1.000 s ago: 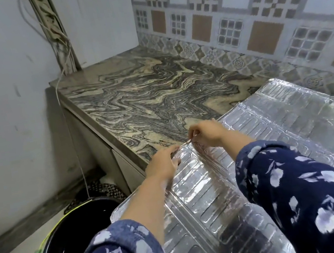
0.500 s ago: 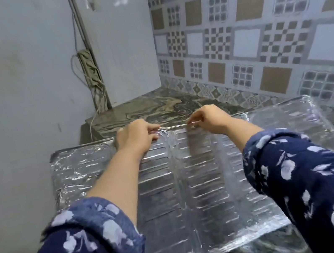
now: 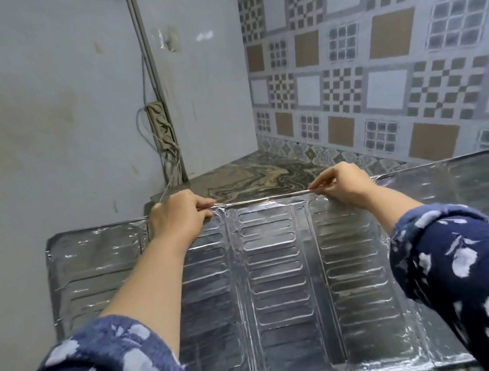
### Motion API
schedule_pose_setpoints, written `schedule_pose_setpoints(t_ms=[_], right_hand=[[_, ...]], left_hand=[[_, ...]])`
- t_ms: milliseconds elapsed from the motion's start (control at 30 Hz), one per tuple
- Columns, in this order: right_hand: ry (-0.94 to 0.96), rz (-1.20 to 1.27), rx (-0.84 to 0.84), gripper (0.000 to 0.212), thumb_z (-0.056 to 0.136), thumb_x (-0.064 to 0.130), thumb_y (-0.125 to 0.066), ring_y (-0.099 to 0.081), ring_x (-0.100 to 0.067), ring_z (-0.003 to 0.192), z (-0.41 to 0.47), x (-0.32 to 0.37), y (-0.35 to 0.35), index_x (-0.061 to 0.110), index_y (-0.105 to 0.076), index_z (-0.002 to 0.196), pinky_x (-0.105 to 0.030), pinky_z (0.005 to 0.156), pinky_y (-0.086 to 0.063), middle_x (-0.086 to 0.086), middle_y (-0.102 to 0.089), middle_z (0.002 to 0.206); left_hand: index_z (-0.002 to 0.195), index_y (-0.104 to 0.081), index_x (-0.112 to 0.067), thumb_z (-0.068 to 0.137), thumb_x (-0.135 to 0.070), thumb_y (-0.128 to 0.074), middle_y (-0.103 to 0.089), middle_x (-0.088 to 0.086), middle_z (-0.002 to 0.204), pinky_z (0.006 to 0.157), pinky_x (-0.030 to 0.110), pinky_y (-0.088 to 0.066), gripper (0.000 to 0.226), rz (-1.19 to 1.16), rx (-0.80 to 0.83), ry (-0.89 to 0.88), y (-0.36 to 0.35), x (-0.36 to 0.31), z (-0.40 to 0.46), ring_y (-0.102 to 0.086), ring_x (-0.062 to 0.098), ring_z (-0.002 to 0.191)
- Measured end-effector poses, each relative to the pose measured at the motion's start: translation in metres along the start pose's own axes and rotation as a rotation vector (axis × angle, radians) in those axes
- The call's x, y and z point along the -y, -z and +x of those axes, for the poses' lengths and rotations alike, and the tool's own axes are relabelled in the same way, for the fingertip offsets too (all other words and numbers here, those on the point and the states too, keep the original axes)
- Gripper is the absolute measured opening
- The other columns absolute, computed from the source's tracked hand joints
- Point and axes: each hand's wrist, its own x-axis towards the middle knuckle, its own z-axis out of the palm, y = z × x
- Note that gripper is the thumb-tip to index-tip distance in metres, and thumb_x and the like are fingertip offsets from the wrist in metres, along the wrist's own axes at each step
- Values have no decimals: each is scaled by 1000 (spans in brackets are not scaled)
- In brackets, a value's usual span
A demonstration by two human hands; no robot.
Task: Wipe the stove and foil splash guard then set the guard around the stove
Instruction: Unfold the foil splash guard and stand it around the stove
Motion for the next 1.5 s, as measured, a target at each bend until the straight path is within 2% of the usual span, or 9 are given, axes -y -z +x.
schedule_pose_setpoints(t_ms=[200,367,567,700,933,1067,1233,1400,1500], right_hand=[[-6,-40,-94,12,86,29,-68,-62,-9,100,6,19,28,38,-74,83,-39,103,-38,15,-72,86],[2,1,-135,10,86,27,-69,-62,-5,94,1,22,45,35,-76,87,-40,103,-39,14,-75,88],[19,-38,-112,22,83,16,-69,-65,-7,87,-11,-1,74,36,-76,81,-37,91,-52,11,-74,87],[-35,-188,-171,25,86,15,-65,-65,-14,100,-20,-23,92,38,-75,88,-33,94,-46,6,-75,99],[-57,-86,-211,25,85,2,-65,-59,-9,81,-23,-36,93,23,-77,95,-21,74,-42,-4,-74,103],[-42,-25,-260,30,85,-1,-62,-67,-12,88,-18,-27,91,24,-78,90,-29,86,-54,-4,-76,96],[8,20,-325,19,84,4,-69,-61,-6,85,-15,-9,121,16,-77,95,-17,77,-42,-6,-75,97],[3,61,-427,23,84,-4,-64,-63,-9,86,-12,-2,165,12,-77,94,-25,89,-51,-9,-75,98],[-13,52,-508,28,85,-8,-59,-64,-7,84,-16,-6,199,12,-77,93,-20,89,-50,-7,-75,96]], left_hand=[[120,-63,-38,87,-46,-61,-64,-6,125,88,33,-46,34,137,17,-73,11,-27,25,-58,23,116],[133,-52,-37,91,-45,-55,-54,2,137,93,36,-44,43,292,137,-94,10,-62,45,-51,27,125],[110,-71,-27,89,-17,-57,-67,2,119,78,31,-49,27,346,21,-141,7,-75,53,-63,28,108],[109,-69,-37,93,-17,-53,-66,-3,123,82,31,-49,30,311,-12,-137,5,-70,55,-62,27,109],[107,-69,-42,94,-32,-55,-68,-7,118,71,28,-46,22,238,-25,-170,6,-62,54,-64,26,105],[107,-70,-38,92,-37,-57,-70,-8,115,70,25,-45,20,205,-56,-193,13,-61,52,-64,23,104],[102,-72,-33,90,-41,-59,-71,-3,108,71,29,-46,20,83,-218,-181,28,-67,60,-65,29,99],[98,-73,-32,89,-39,-60,-68,1,93,65,31,-45,17,5,-350,-269,43,-99,76,-64,32,87],[92,-72,-23,88,-38,-62,-69,2,88,61,29,-41,18,-84,-421,-284,52,-129,84,-64,33,82]])
